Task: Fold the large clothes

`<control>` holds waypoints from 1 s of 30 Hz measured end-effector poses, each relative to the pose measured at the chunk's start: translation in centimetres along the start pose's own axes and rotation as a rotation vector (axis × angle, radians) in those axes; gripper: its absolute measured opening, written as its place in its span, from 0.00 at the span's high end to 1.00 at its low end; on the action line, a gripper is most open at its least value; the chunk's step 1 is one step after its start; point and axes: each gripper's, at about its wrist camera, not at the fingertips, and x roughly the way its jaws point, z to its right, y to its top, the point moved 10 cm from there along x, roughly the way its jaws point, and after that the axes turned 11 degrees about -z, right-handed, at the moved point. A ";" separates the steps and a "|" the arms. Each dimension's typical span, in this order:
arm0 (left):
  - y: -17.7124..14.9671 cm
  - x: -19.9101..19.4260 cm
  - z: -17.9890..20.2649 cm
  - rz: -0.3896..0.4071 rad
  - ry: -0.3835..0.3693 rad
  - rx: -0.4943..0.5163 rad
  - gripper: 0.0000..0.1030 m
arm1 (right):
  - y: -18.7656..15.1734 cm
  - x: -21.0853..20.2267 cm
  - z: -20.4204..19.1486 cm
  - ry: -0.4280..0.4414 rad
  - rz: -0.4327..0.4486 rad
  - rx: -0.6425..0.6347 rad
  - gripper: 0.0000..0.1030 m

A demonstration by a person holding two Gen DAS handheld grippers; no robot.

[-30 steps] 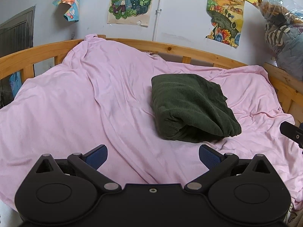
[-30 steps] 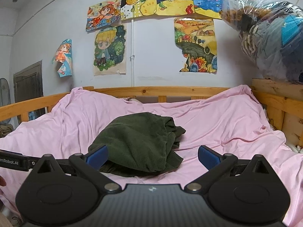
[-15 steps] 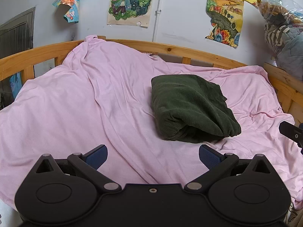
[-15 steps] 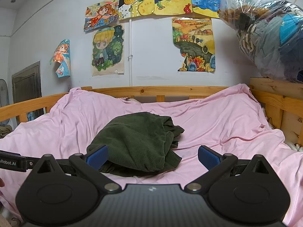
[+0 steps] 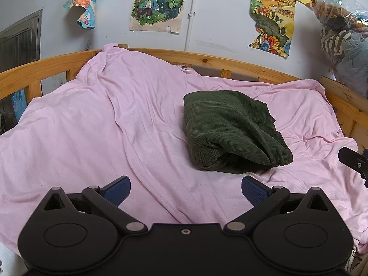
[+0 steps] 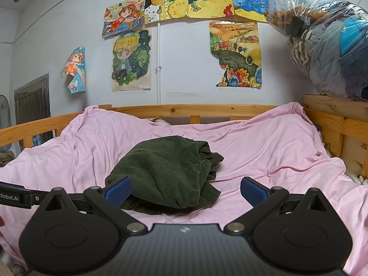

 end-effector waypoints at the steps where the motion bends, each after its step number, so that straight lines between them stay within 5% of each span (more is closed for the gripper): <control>1: 0.0 0.0 0.0 0.000 0.000 0.001 0.01 | 0.0 0.0 0.0 0.000 0.000 0.000 0.00; 30: 0.0 -0.1 0.2 0.001 0.001 -0.002 0.01 | 0.0 0.0 0.1 0.000 -0.001 -0.002 0.00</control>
